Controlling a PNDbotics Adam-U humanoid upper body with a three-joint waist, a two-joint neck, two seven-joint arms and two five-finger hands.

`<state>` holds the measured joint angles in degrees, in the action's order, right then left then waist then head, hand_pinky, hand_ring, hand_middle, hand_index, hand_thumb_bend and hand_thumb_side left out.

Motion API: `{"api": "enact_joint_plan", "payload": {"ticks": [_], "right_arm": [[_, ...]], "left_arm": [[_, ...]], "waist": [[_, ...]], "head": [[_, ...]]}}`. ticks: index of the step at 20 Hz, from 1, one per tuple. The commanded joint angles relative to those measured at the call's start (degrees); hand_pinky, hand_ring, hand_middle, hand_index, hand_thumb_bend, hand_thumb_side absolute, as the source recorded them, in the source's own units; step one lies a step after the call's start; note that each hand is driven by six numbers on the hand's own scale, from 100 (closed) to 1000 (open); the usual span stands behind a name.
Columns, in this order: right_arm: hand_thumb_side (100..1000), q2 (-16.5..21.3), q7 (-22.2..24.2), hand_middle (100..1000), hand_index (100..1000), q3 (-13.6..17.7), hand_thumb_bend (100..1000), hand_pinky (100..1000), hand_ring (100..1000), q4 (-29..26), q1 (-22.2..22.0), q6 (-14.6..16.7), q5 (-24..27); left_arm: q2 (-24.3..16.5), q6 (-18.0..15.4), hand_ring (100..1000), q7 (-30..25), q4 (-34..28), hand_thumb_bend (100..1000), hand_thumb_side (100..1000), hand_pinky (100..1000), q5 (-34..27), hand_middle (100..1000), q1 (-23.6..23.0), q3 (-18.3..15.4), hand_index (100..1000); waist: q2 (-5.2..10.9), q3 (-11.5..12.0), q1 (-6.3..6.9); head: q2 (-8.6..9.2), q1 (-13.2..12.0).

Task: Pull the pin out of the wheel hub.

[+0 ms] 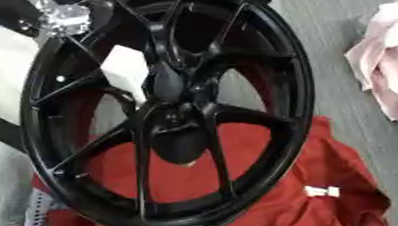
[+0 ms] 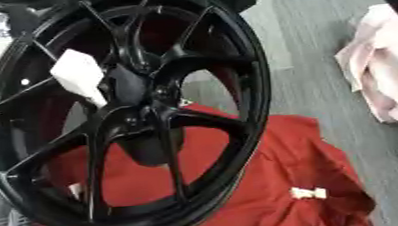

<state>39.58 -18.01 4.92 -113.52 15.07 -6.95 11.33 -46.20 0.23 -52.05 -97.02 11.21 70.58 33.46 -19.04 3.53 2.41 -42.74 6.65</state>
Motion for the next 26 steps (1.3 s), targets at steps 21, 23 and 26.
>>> {"api": "enact_joint_plan", "payload": {"ticks": [21,23,26], "right_arm": [[586,0.06,0.30,610,670,0.17,100,766,687,-1.07,0.89,0.06,1.15],[587,-0.04,0.29,610,669,0.18,100,766,687,-1.07,0.86,0.09,1.19],[587,-0.13,0.34,611,670,0.17,100,766,688,-1.07,0.81,0.22,1.25]], "left_arm": [[4.70,-5.54,885,0.08,10.22,397,455,925,3.08,821,1.20,6.22,906],[4.84,-6.18,881,0.08,10.95,396,436,921,3.74,815,0.90,6.28,901],[5.00,-7.12,870,0.08,11.92,384,401,910,4.82,796,0.44,6.44,900]], "waist": [[1.33,-0.58,-0.01],[1.27,-0.58,-0.02],[1.18,-0.61,-0.10]], "head": [[-0.65,-1.54],[-0.66,-1.68],[-0.64,-1.83]]}}
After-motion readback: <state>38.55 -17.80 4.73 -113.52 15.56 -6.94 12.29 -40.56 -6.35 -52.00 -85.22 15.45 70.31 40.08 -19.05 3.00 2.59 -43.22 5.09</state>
